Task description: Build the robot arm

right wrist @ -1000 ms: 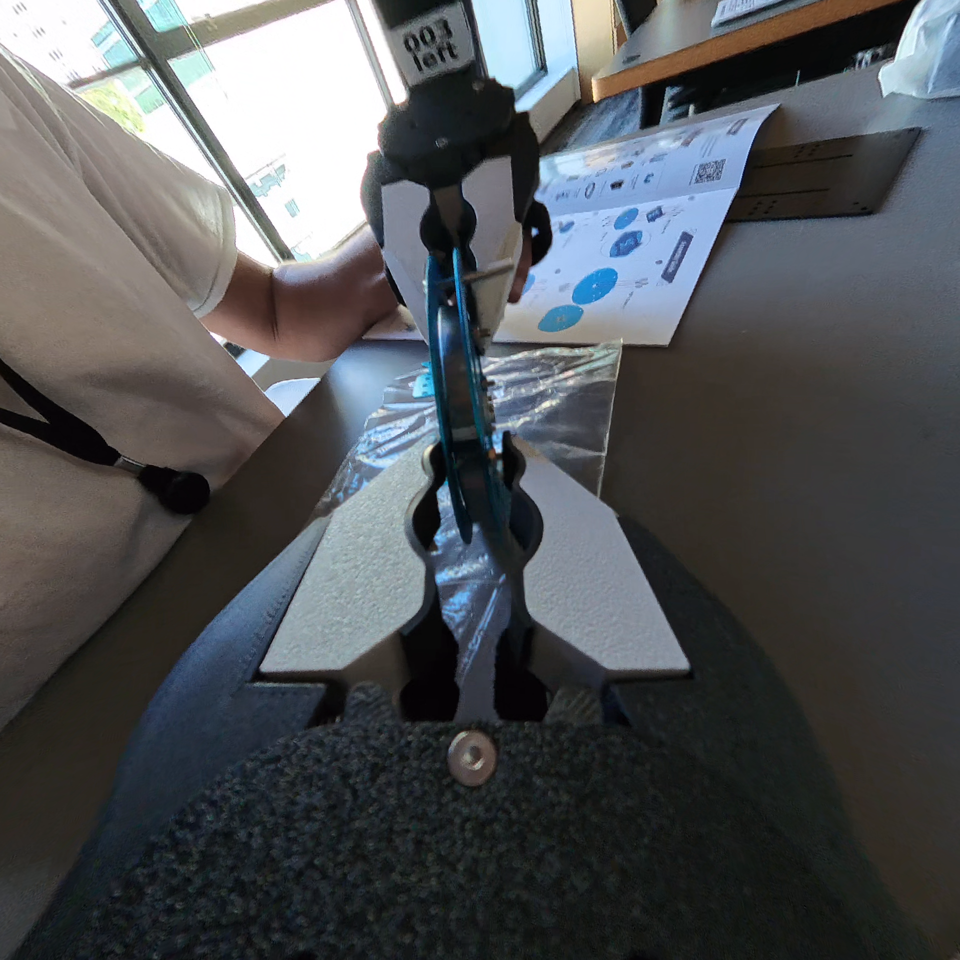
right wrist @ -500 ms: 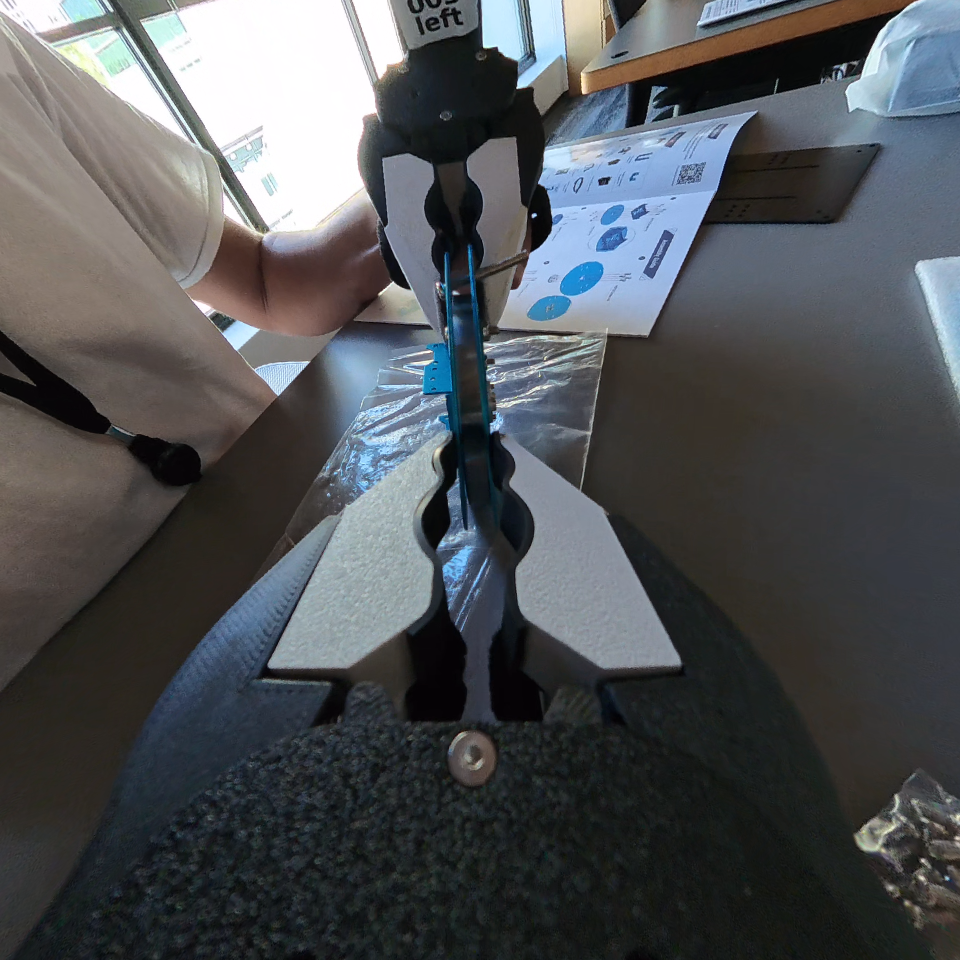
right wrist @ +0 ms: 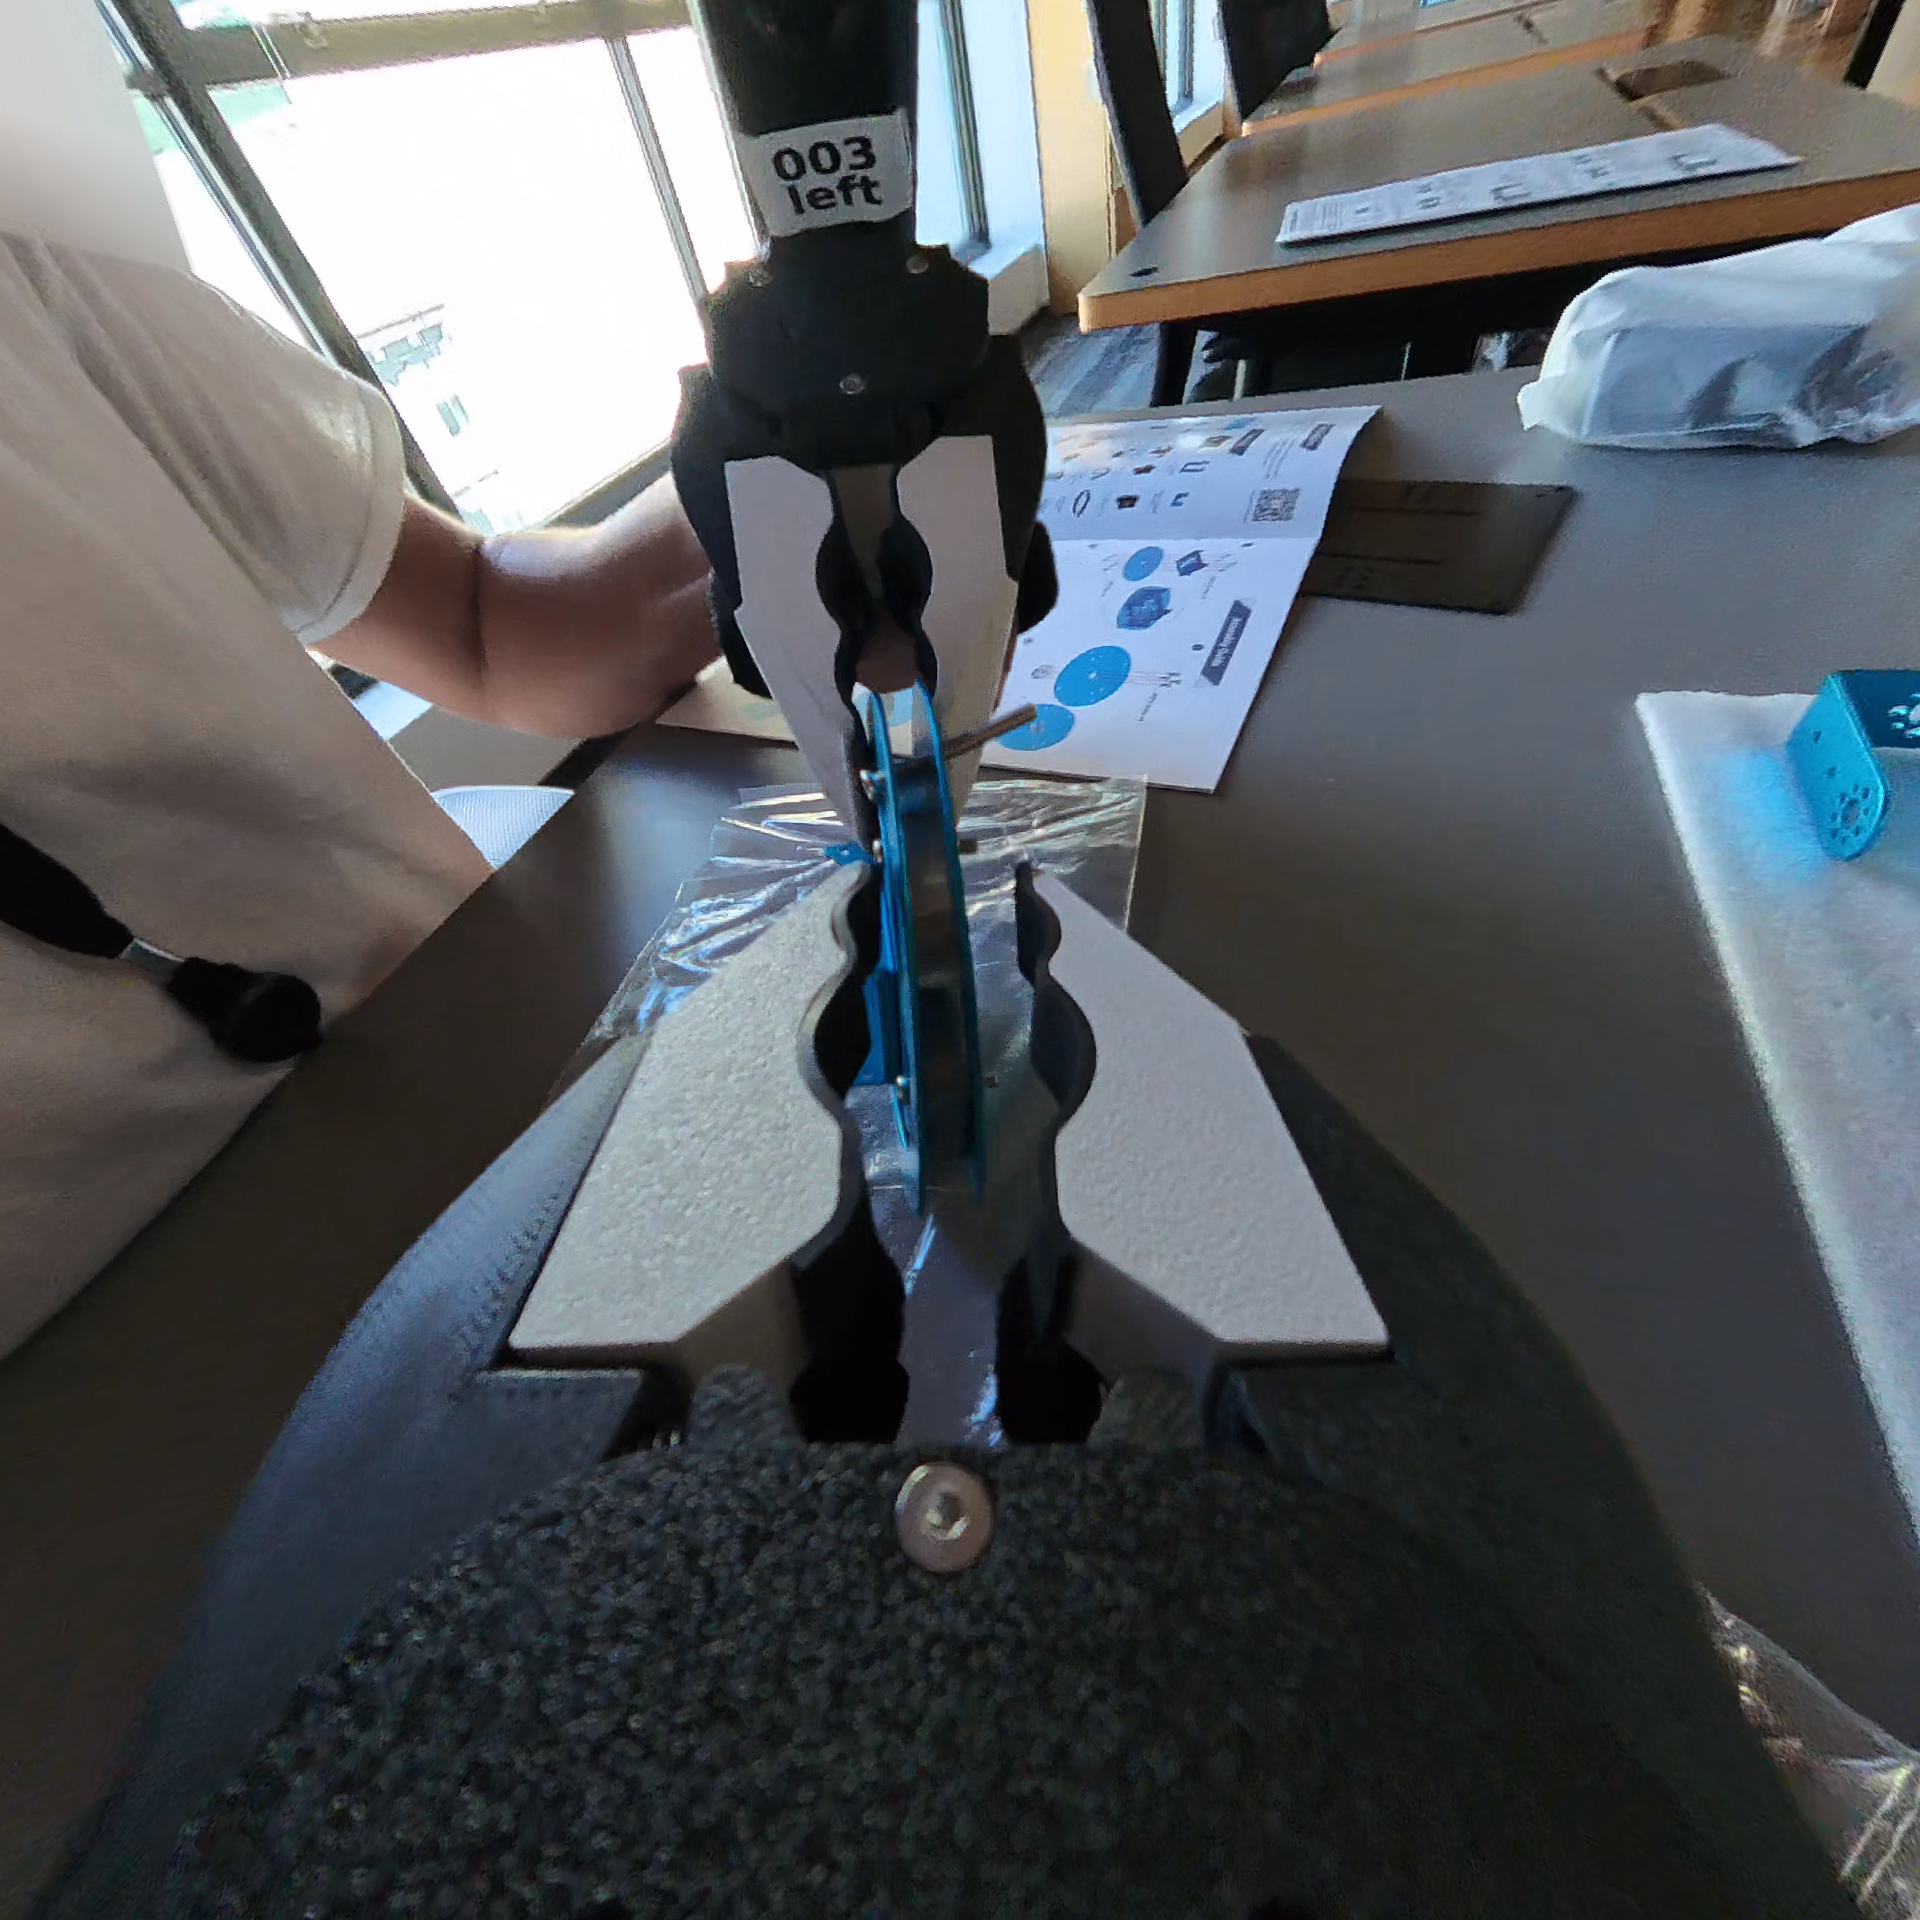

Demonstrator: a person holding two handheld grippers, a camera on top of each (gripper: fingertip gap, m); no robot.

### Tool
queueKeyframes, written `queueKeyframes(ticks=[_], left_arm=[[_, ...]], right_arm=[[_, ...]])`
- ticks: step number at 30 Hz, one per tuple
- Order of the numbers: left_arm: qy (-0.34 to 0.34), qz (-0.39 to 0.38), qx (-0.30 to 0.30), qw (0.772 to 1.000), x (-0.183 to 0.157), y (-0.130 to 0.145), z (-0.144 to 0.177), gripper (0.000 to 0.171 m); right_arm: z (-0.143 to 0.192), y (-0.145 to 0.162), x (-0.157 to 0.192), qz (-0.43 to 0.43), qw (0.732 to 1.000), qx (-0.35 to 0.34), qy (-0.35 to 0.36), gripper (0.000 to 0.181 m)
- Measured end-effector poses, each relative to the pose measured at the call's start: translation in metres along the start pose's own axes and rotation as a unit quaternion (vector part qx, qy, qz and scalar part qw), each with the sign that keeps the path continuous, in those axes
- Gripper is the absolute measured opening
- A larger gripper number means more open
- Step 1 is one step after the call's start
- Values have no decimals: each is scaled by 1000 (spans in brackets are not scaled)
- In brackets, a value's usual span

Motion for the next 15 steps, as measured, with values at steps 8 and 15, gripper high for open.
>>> queueKeyframes(ticks=[8, 15], left_arm=[[8, -8, 44, 999, 3, -15, -12, 12], [6, -26, 38, 999, -1, -15, -15, 13]], right_arm=[[3, -8, 6, 40, 999, -9, 27, 21], [3, -6, 11, 31, 997, -23, 59, 12]])
Point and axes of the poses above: each gripper's, where its closed fingertips meet, z back along the fingers, y out of its underside, x = y × z across the jaws, the point moved 7 cm from there along z, back along the fingers, and after that the axes turned 5 degrees about y, right-handed, at the moved point
